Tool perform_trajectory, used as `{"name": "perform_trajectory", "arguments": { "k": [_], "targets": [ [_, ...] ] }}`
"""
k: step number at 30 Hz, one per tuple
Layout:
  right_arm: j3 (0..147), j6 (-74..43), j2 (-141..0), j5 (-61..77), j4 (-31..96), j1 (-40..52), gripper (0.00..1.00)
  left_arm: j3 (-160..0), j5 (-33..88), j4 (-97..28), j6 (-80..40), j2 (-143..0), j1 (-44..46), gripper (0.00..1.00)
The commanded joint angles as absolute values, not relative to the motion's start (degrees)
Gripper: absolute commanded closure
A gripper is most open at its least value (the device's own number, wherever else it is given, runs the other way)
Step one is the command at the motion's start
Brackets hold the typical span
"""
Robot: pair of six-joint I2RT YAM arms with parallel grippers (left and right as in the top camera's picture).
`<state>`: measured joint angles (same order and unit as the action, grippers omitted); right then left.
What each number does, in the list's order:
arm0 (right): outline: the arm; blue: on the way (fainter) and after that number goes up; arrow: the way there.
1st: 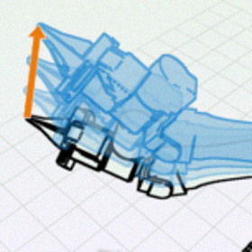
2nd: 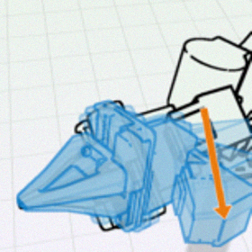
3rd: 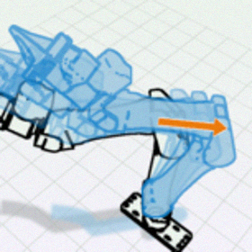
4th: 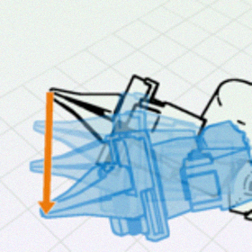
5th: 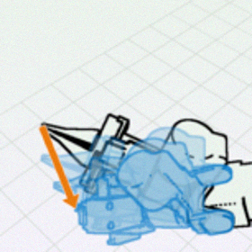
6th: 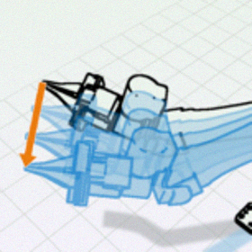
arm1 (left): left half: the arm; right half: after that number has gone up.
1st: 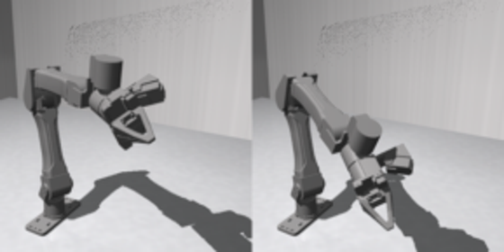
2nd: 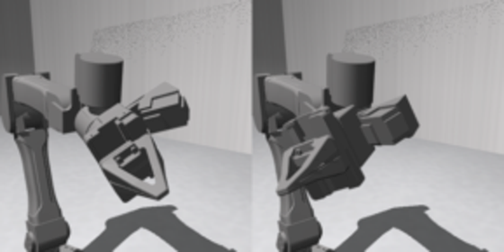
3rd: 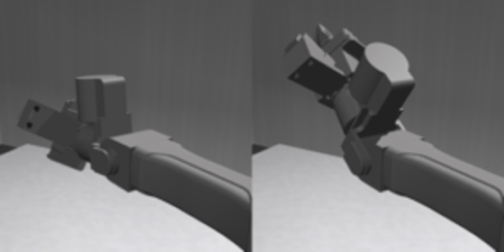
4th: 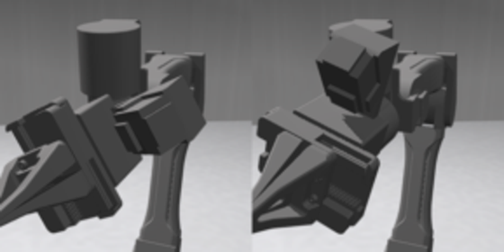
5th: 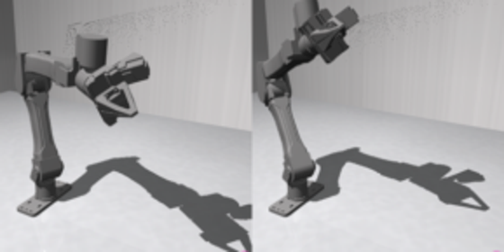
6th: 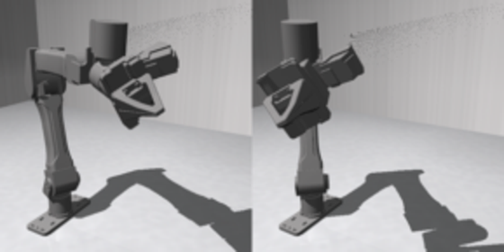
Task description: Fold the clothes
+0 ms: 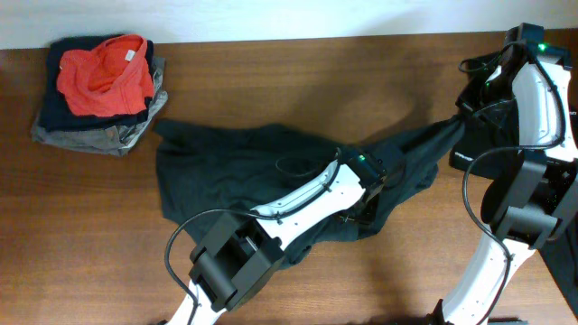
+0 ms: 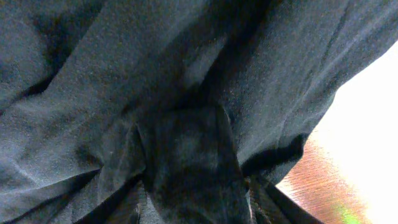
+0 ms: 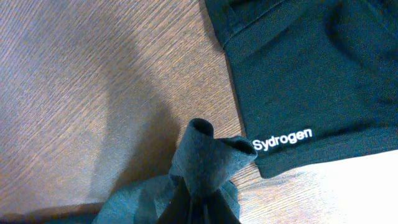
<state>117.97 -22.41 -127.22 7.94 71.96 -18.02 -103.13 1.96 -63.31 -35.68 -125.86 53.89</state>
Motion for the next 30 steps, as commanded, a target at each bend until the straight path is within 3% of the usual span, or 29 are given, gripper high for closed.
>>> {"name": "perform_trajectory", "arguments": {
  "k": [1, 18, 22, 30],
  "targets": [
    [119.0, -22.3, -124.8, 7.0, 72.0, -18.1, 0.96, -103.9, 1.2, -63.5, -34.9, -126.1, 53.8, 0.55],
    [119.0, -21.6, -124.8, 7.0, 72.1, -18.1, 0.96, -110.7, -1.2, -68.8, -33.6, -126.0, 53.8, 0.65],
    [118.9, -21.6, -124.8, 7.0, 72.1, -18.1, 0.96, -110.6, 0.3, -69.5, -33.6, -126.0, 53.8, 0.63],
    [119.0, -21.6, -124.8, 7.0, 72.1, -18.1, 0.96, -110.3, 0.6, -69.5, -30.5, -126.0, 54.9, 0.47]
  ]
}}
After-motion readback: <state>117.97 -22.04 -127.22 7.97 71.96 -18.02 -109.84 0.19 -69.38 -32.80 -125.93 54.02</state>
